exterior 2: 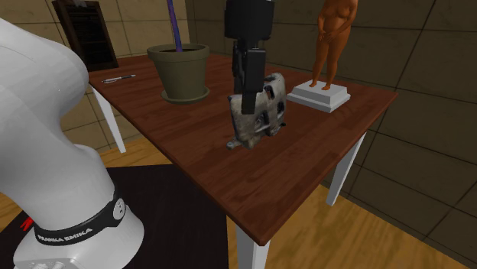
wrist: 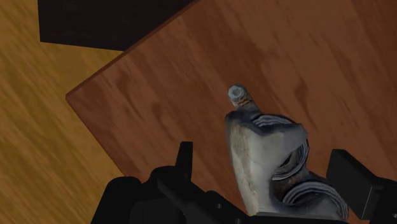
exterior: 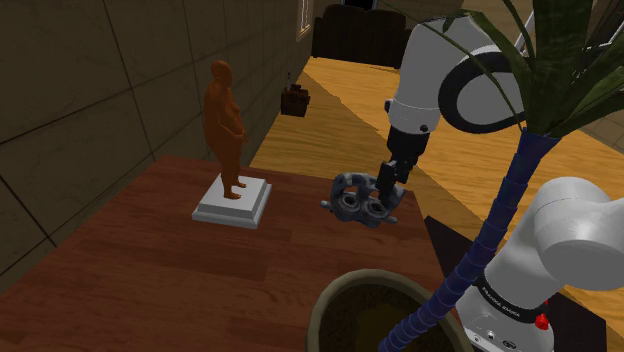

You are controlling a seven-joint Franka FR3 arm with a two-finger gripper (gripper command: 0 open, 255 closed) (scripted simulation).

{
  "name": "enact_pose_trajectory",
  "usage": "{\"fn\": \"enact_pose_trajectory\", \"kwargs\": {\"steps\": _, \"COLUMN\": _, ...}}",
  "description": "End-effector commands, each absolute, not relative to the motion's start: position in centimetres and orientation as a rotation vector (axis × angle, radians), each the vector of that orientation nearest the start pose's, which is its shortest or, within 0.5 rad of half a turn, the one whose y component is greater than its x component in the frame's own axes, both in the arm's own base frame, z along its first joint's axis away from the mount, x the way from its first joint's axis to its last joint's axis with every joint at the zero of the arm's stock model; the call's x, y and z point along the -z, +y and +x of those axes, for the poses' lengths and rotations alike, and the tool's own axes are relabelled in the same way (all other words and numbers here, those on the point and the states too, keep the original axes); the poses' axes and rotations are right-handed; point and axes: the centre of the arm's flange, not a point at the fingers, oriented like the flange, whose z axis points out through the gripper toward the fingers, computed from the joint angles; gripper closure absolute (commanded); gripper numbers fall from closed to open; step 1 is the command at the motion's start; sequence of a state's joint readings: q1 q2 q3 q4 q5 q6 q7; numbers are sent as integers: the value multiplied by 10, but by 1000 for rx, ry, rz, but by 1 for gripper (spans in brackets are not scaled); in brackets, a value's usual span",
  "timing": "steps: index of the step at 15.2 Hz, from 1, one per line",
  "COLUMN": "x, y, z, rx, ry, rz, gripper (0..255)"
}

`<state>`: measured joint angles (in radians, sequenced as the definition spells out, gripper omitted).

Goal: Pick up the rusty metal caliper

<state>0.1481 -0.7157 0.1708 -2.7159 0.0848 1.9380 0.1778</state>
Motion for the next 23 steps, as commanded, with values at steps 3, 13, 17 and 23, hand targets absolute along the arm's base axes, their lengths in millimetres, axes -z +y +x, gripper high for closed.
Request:
{"fn": "enact_pose_trajectory", "kwargs": {"steps": 3, "x": -417, "y": 103, "z": 304, "rx": -92, "ry": -100, "rz": -3187, "gripper": 255}}
{"fn": "enact_pose_trajectory", "kwargs": {"steps": 13, "x": -422, "y": 103, "z": 304, "rx": -92, "ry": -100, "rz": -3187, "gripper": 255}}
{"fn": "enact_pose_trajectory", "kwargs": {"steps": 17, "x": -444, "y": 103, "z": 304, "rx": -92, "ry": -100, "rz": -3187, "gripper": 255}}
{"fn": "enact_pose_trajectory", "kwargs": {"steps": 23, "x": -475, "y": 103, "z": 304, "rx": -92, "ry": -100, "rz": -3187, "gripper": 255}}
